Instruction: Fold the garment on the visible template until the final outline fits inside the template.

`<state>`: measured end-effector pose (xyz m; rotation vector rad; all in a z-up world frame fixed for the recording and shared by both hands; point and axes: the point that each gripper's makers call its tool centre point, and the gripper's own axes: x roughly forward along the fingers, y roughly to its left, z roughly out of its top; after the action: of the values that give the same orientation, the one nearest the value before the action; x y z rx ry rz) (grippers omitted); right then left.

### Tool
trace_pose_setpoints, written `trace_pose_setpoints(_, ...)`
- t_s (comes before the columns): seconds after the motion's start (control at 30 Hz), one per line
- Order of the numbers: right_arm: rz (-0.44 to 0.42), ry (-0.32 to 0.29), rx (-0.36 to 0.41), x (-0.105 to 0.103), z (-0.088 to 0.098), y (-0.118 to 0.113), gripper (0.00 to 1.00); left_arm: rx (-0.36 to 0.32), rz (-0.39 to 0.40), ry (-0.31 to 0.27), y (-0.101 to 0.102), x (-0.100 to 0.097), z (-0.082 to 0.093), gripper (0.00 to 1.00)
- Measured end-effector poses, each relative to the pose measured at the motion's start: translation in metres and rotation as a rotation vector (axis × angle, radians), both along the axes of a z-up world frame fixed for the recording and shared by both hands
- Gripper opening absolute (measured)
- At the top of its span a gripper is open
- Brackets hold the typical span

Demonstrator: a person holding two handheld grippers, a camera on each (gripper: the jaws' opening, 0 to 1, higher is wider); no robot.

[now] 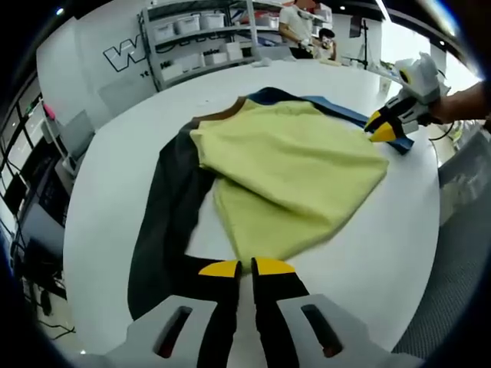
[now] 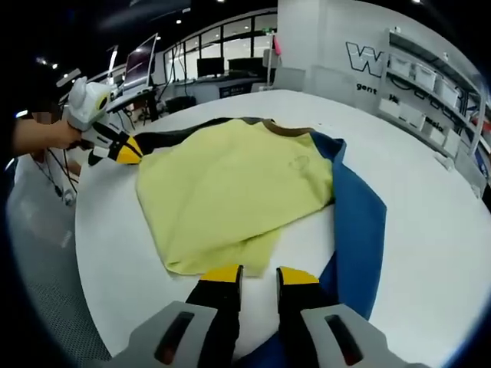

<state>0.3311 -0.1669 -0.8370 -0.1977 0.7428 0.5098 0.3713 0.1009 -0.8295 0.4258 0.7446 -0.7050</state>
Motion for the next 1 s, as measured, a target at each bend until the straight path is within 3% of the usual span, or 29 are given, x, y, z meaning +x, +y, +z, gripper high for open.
trace_pose_setpoints(0.2, 0.01, 0.015, 0.016, -0.002, -0.001, 0.006, 0.0, 0.003, 0.0, 0.006, 0.0, -0.001, -0.003, 0.01)
trace_pose_setpoints(0.67, 0.052, -0.031, 0.014, -0.025, 0.022, 0.003, 0.0, -0.034, 0.024, -0.045, -0.001, -0.002, 0.014, 0.0)
trace_pose_setpoints(1.0, 0.05, -0.064, 0.061, -0.032, 0.048, 0.007, 0.0, -0.045, 0.021, -0.058, -0.005, 0.0, 0.023, 0.01)
